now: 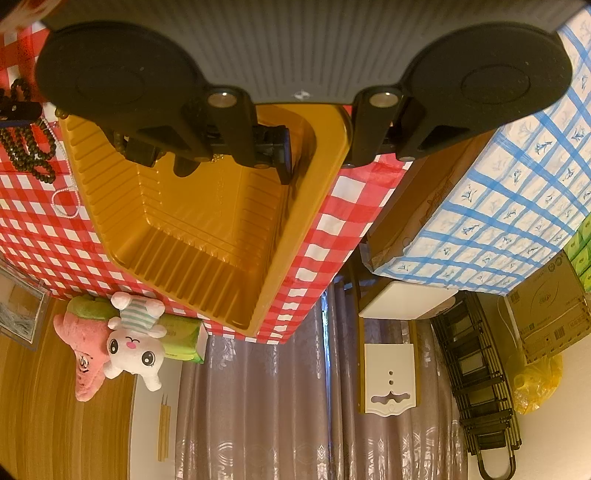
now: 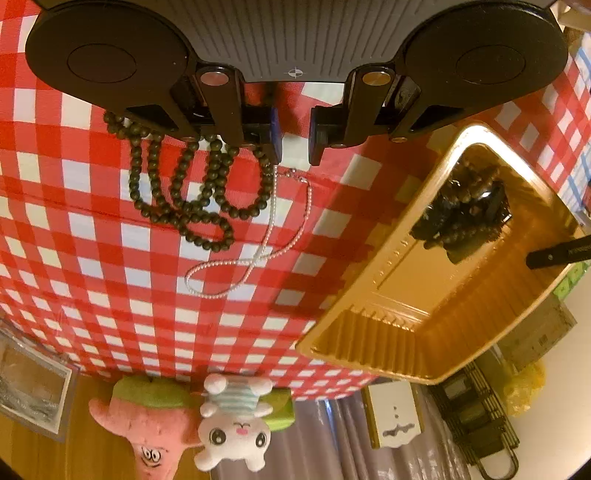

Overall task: Organize jewelry
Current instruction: 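Move the right gripper to the white pearl necklace and grasp it, then lift the pearl necklace with the right gripper and drop it into the tray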

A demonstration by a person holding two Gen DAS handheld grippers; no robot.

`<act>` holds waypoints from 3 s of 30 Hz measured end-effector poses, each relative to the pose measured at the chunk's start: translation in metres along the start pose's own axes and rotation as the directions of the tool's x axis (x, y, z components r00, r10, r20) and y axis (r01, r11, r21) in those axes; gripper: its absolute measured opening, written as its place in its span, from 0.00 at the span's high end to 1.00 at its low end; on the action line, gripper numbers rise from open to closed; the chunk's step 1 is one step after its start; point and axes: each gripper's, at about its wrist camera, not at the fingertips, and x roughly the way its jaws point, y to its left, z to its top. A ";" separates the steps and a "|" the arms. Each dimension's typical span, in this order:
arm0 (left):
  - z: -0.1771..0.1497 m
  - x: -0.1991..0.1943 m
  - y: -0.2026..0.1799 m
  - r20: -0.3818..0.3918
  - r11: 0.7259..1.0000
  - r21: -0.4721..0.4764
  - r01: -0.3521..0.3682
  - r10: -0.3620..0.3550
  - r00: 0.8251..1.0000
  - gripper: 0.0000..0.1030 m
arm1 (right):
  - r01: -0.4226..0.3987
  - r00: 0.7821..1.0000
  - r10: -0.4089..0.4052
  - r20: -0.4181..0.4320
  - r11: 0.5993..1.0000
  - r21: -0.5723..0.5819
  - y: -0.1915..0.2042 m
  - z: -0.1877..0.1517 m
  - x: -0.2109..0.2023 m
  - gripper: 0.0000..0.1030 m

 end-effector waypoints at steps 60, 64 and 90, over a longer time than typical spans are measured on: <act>-0.007 0.000 -0.005 0.003 1.000 0.011 0.010 -0.010 1.000 0.89 | -0.083 0.957 0.059 0.284 0.994 0.071 0.002 0.056 -0.102 0.99; -0.006 -0.001 -0.005 0.006 1.000 0.010 0.012 -0.012 1.000 0.90 | -0.089 0.940 0.059 0.336 0.993 0.077 0.006 0.066 -0.126 0.99; 0.001 -0.004 -0.005 0.011 0.999 0.025 0.032 -0.033 0.999 0.91 | -0.205 0.832 0.185 0.523 0.978 -0.020 0.085 0.123 -0.163 0.99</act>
